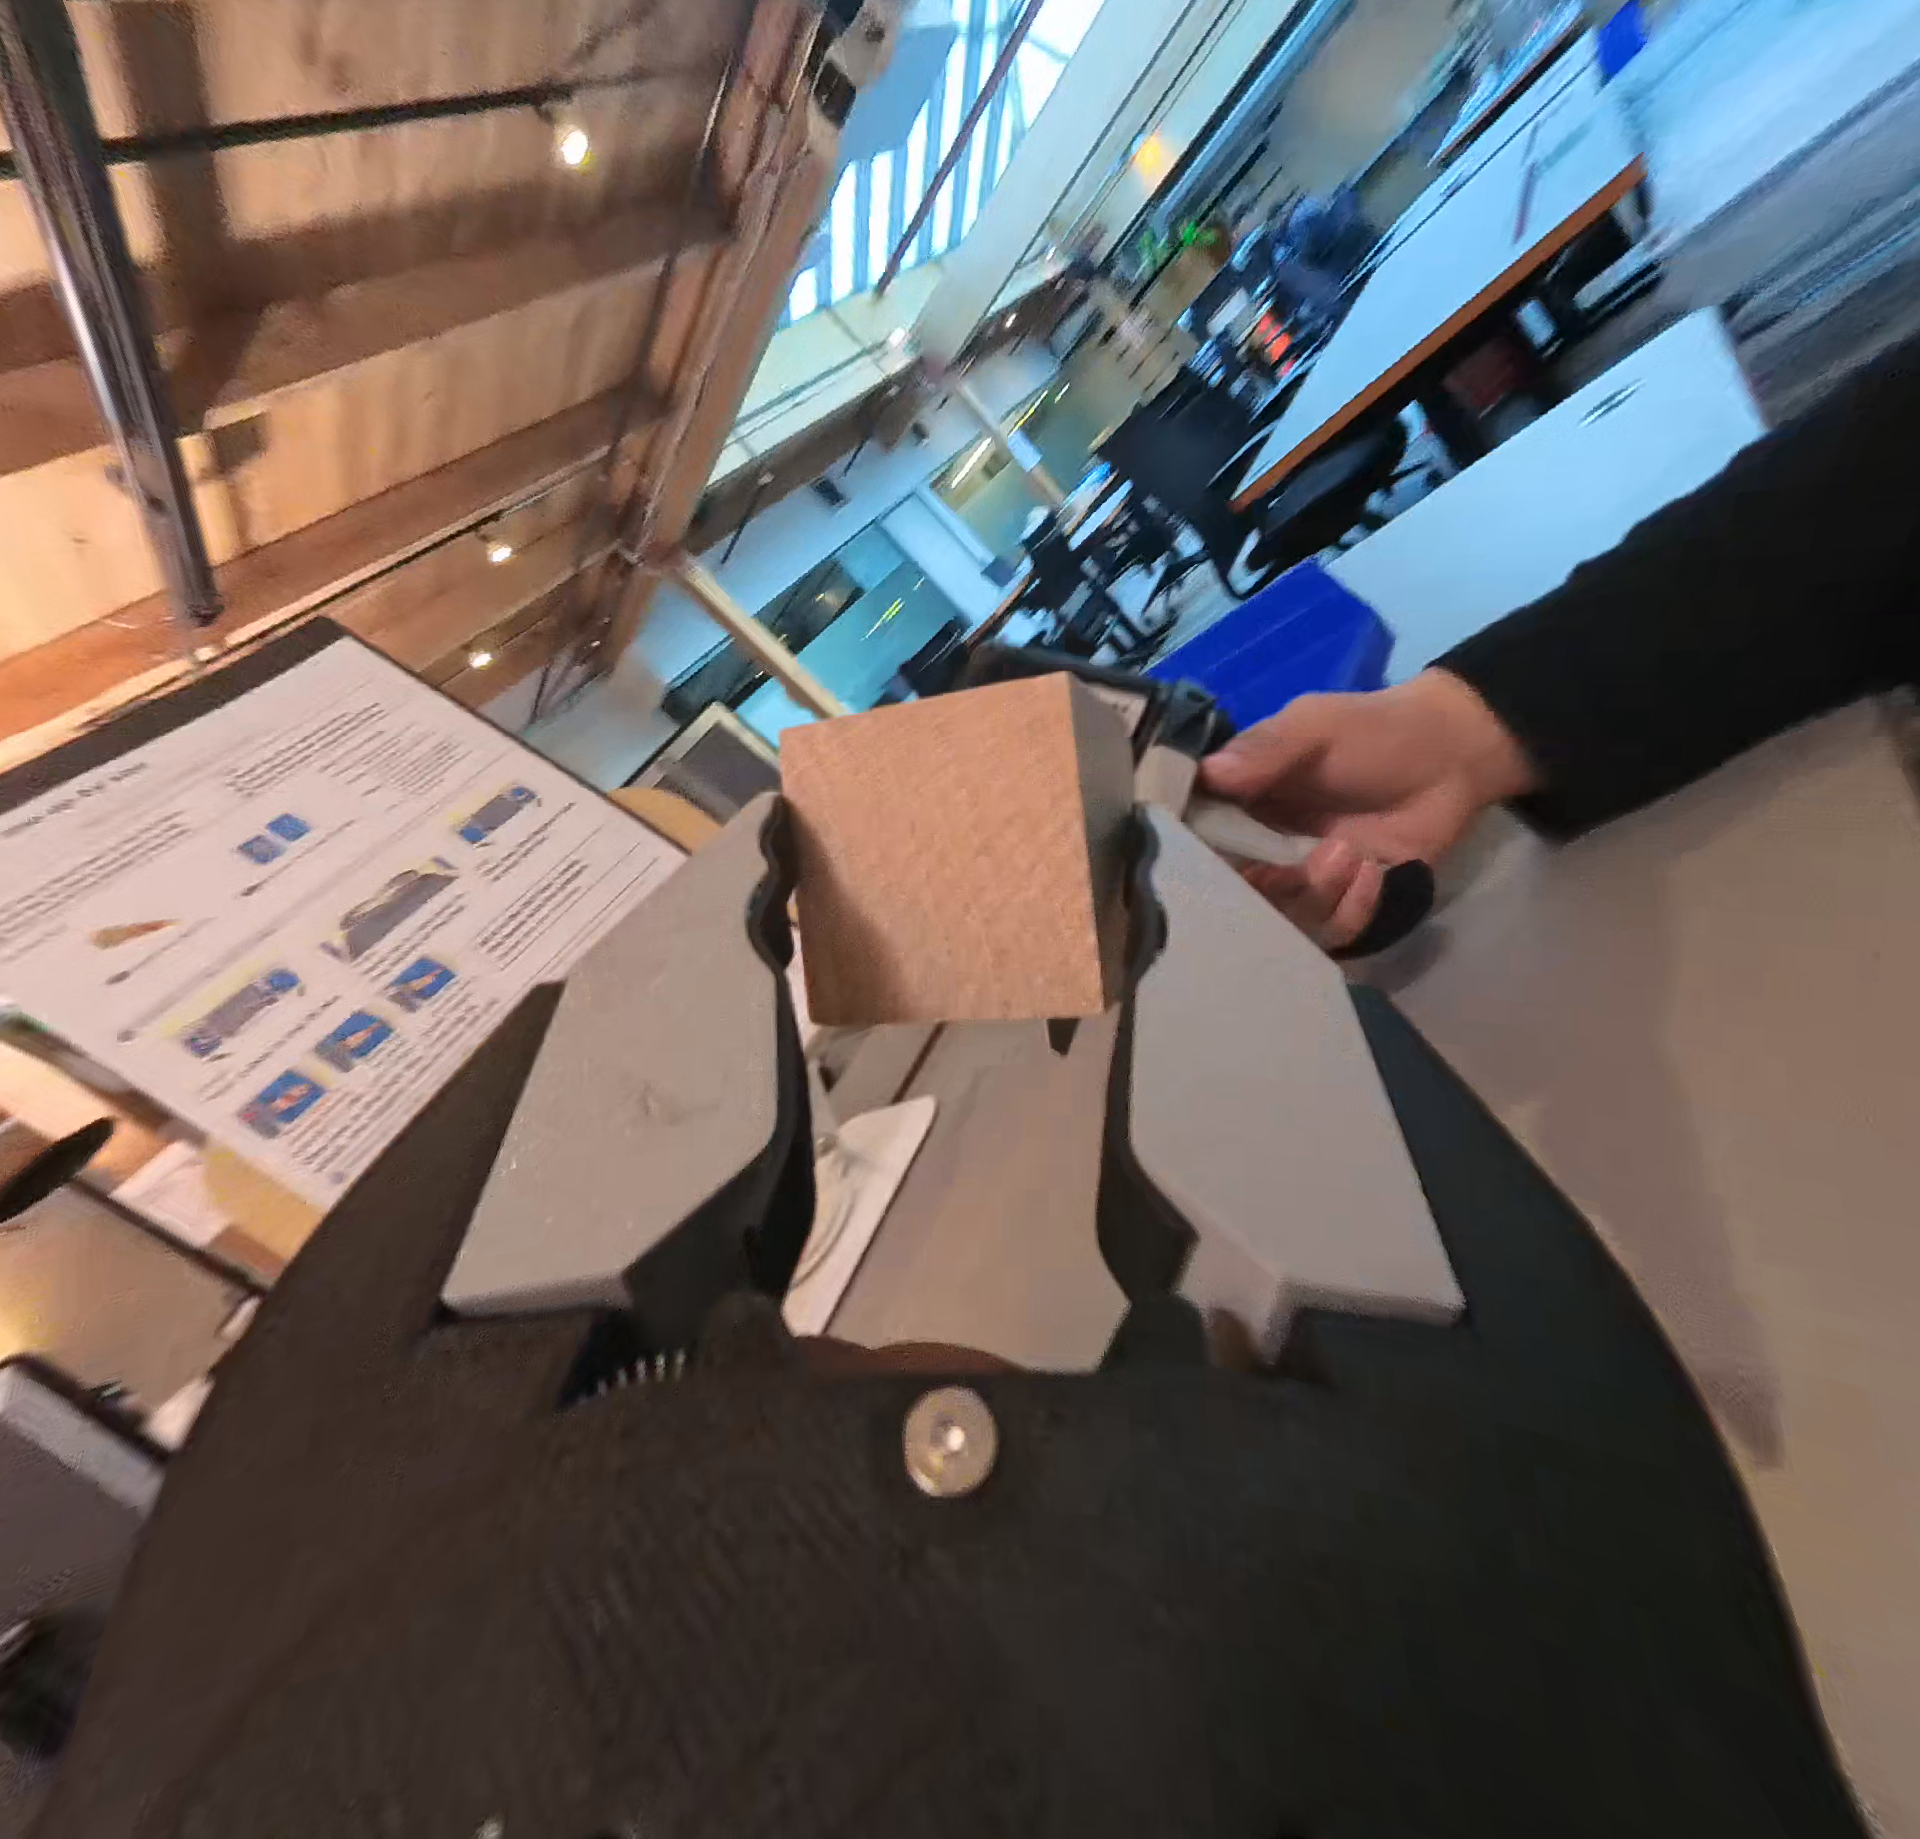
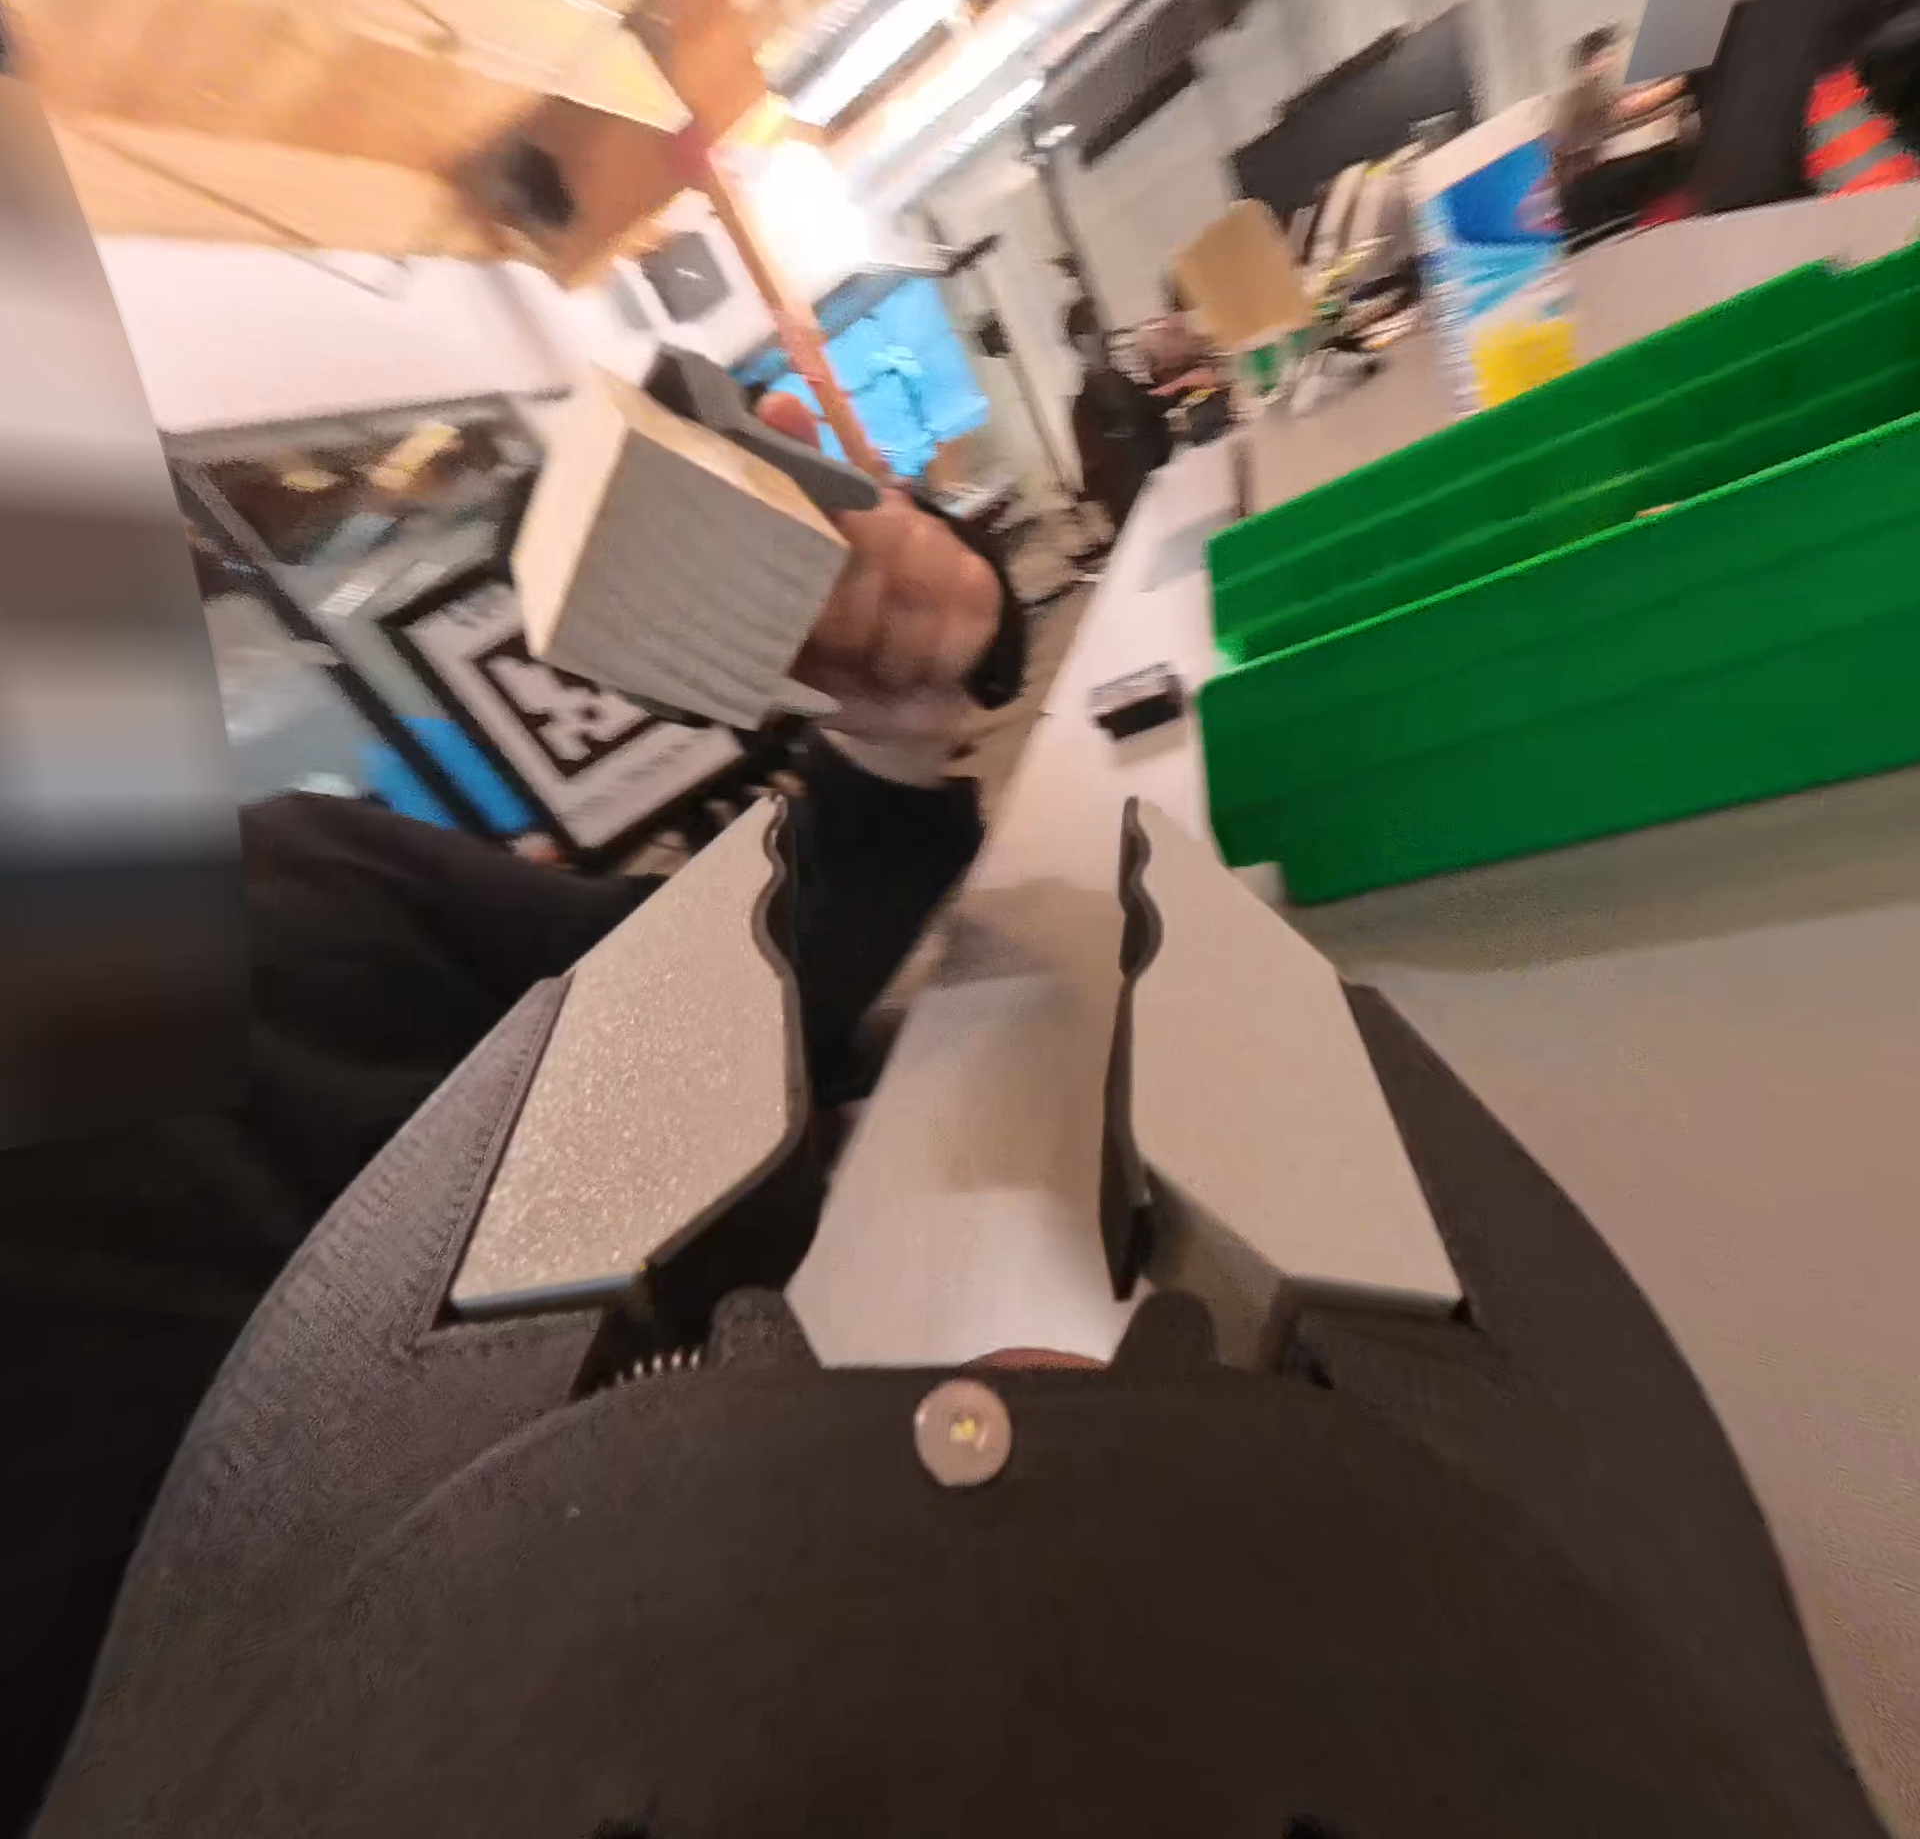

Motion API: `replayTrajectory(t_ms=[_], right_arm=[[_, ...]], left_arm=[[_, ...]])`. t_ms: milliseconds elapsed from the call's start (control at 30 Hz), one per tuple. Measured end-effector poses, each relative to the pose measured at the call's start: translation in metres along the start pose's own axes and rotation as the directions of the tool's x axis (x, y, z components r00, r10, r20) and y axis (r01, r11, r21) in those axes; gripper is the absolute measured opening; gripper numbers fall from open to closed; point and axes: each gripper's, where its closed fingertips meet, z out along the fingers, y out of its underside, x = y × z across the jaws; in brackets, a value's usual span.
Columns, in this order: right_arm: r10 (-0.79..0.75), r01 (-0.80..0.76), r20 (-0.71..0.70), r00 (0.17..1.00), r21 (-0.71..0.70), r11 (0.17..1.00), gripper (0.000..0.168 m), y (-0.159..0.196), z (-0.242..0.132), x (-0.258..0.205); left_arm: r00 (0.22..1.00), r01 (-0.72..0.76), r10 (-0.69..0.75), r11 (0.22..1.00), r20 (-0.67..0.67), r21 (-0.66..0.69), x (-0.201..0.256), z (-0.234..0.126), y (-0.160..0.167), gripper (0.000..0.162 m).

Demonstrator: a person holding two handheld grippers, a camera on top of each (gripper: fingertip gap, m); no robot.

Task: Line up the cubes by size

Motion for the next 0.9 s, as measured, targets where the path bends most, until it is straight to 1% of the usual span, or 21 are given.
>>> replayTrajectory(t_ms=[67, 167, 267, 400, 500, 533, 633, 733, 900], right_arm=[[0.066, -0.067, 0.088, 0.994, 0.01, 0.998, 0.06, 0.0, 0.002, -0.01], [0.147, -0.151, 0.222, 0.964, 0.002, 0.989, 0.062, -0.002, 0.004, -0.028], [0.175, -0.186, 0.297, 0.939, 0.01, 0.982, 0.062, -0.006, 0.005, -0.041], [0.175, -0.183, 0.34, 0.924, -0.011, 0.983, 0.062, -0.003, 0.01, -0.053], [0.178, -0.18, 0.366, 0.913, -0.03, 0.983, 0.062, 0.001, 0.013, -0.059], [0.182, -0.181, 0.352, 0.918, -0.037, 0.983, 0.065, 0.003, 0.015, -0.057], [0.182, -0.178, 0.328, 0.927, -0.042, 0.983, 0.061, 0.006, 0.015, -0.052], [0.192, -0.189, 0.348, 0.918, -0.043, 0.981, 0.054, 0.006, 0.015, -0.054], [0.222, -0.223, 0.397, 0.891, -0.043, 0.974, 0.053, 0.006, 0.015, -0.058]], left_arm=[[1.0, 0.008, -0.008, 1.0, -0.016, 0.014, 0.001, -0.003, 0.0, 0.062], [0.997, 0.012, -0.011, 1.0, -0.08, 0.013, 0.012, -0.004, 0.002, 0.063], [0.994, -0.016, 0.016, 1.0, -0.111, -0.004, 0.022, 0.0, 0.003, 0.062], [0.99, -0.033, 0.033, 0.999, -0.134, 0.004, 0.032, 0.009, 0.001, 0.063], [0.989, -0.057, 0.052, 0.998, -0.141, -0.033, 0.038, 0.017, 0.011, 0.063], [0.989, -0.068, 0.061, 0.997, -0.138, -0.047, 0.039, 0.019, 0.015, 0.063], [0.988, -0.074, 0.066, 0.996, -0.141, -0.056, 0.042, 0.023, 0.018, 0.062], [0.988, -0.062, 0.058, 0.998, -0.144, -0.024, 0.043, 0.023, 0.013, 0.062], [0.988, -0.046, 0.048, 0.999, -0.148, 0.019, 0.045, 0.023, 0.005, 0.061]])
